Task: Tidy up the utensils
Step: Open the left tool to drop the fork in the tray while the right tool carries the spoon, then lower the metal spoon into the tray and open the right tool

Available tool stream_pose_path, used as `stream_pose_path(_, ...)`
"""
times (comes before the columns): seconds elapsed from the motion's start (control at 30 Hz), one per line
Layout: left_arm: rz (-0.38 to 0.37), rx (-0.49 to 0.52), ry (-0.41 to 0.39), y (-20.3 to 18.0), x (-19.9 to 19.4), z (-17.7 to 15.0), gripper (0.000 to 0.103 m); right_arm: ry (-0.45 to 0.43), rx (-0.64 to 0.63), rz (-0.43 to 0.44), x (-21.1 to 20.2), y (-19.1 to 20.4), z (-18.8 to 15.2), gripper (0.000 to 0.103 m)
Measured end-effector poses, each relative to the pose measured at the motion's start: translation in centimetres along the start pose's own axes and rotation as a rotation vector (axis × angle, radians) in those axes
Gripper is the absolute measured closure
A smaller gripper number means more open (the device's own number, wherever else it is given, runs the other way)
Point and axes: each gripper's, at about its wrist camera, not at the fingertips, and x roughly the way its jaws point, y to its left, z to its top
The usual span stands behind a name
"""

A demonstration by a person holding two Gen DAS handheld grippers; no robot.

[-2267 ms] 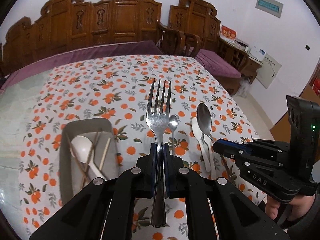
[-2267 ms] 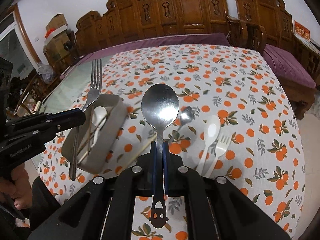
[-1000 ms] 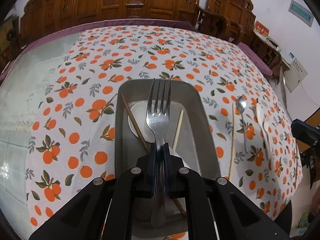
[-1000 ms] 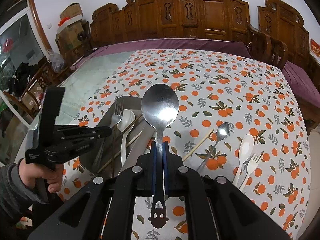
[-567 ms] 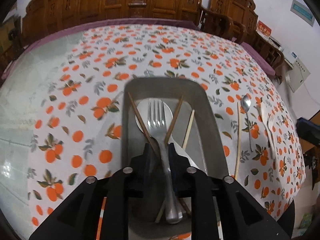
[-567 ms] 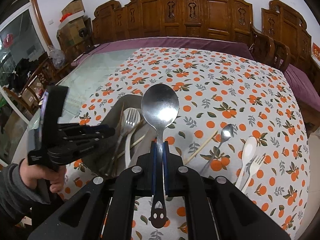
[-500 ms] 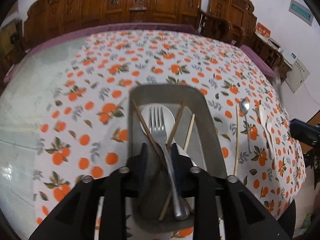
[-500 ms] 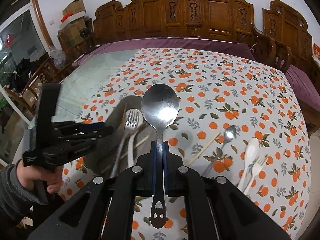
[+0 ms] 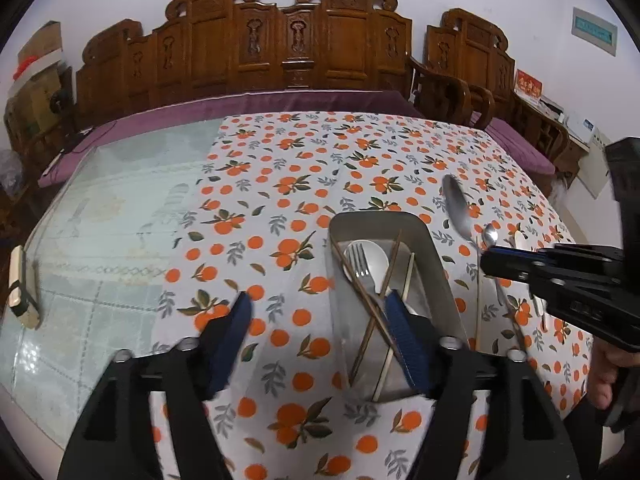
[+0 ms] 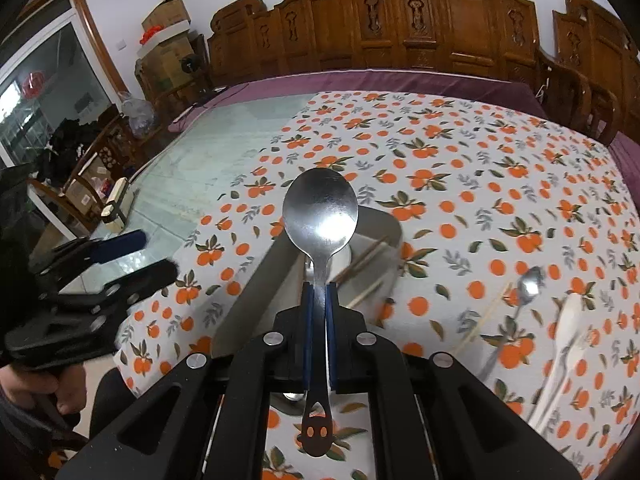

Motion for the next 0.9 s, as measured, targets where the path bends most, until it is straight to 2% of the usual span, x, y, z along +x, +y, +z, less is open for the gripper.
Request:
stream_pose_path(0.1,0.0,-0.004,-0.014,0.6,-0.9,-0.3,0.018,0.011,-0.005,-0.002,1.1,0.6,0.2,0.096)
stream_pose_path(0.27,0.009,-0.012,-0.017,1.4,-1.6,-0.8,0.01,0.034,0.001,0.001,3.0,1.1,0.6,0.096)
stream_pose_path(0.57,0.028,-0.037,-0.007,3.1,-1.6,-1.5,0.01,0.089,0.042,0.026,6.7,1.3,1.0,0.096)
stream_pose_path(0.9,0.039,-0.049,0.003,3.8,-1.6,-1.9,0.01,0.172,0.047,0.0,10.6,1.3,-0.1,0.096)
